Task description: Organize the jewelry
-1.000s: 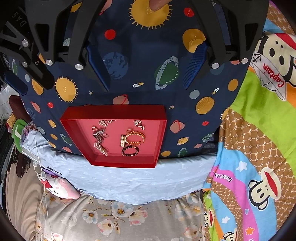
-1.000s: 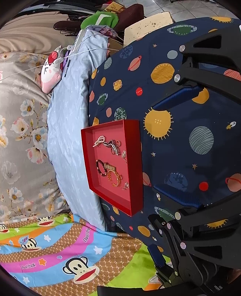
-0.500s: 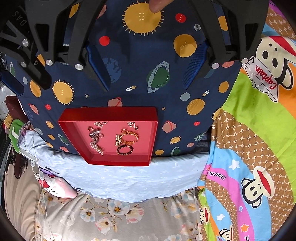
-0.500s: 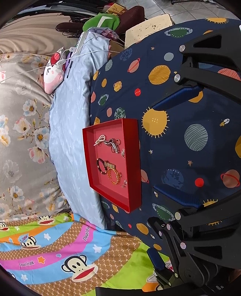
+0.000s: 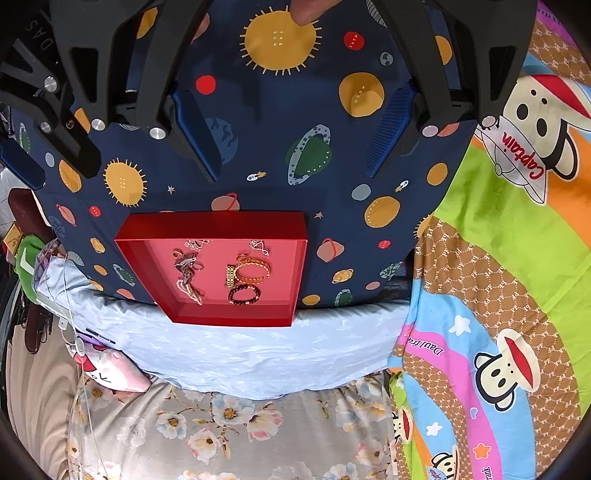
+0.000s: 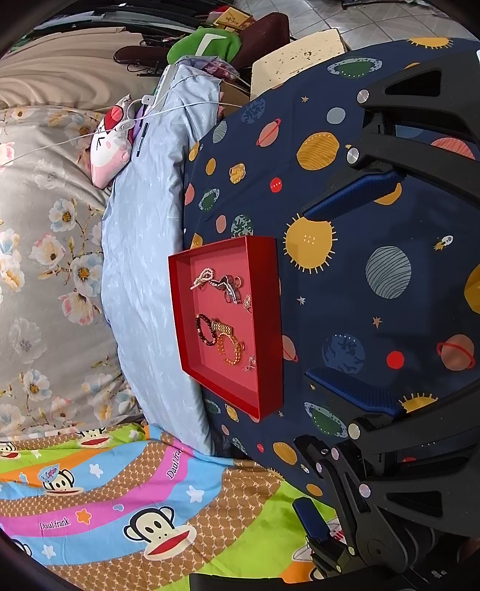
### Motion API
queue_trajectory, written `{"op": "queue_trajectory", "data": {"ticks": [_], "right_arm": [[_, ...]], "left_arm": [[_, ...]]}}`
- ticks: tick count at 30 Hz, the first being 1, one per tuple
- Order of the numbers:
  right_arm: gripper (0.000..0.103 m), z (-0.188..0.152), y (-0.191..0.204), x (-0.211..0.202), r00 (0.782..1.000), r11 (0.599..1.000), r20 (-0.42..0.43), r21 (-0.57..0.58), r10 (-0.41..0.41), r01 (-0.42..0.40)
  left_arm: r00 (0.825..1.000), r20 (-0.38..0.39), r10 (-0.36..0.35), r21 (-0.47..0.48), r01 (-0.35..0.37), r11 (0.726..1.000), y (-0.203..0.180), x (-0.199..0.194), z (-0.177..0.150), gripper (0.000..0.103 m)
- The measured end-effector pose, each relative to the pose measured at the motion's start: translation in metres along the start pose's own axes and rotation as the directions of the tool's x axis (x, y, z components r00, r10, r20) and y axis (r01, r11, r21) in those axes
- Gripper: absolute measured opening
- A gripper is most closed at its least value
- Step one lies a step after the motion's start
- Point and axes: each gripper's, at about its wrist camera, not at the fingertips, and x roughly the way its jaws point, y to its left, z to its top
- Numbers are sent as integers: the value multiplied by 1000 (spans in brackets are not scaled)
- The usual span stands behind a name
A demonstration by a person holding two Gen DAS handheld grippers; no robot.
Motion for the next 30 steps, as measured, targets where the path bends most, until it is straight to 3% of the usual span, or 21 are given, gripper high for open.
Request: {"op": "queue_trajectory", "data": {"ticks": [20, 30], "right_arm": [[80, 3, -5, 3, 1000, 1000, -4, 5, -6, 6], [84, 2, -7, 8, 1000, 1000, -3, 17, -25, 25]], "left_arm": [[999, -1, 42, -3, -42, 999, -2, 5, 1, 77], [1000, -17, 24, -12, -24, 1000, -2, 10, 1, 77]]}}
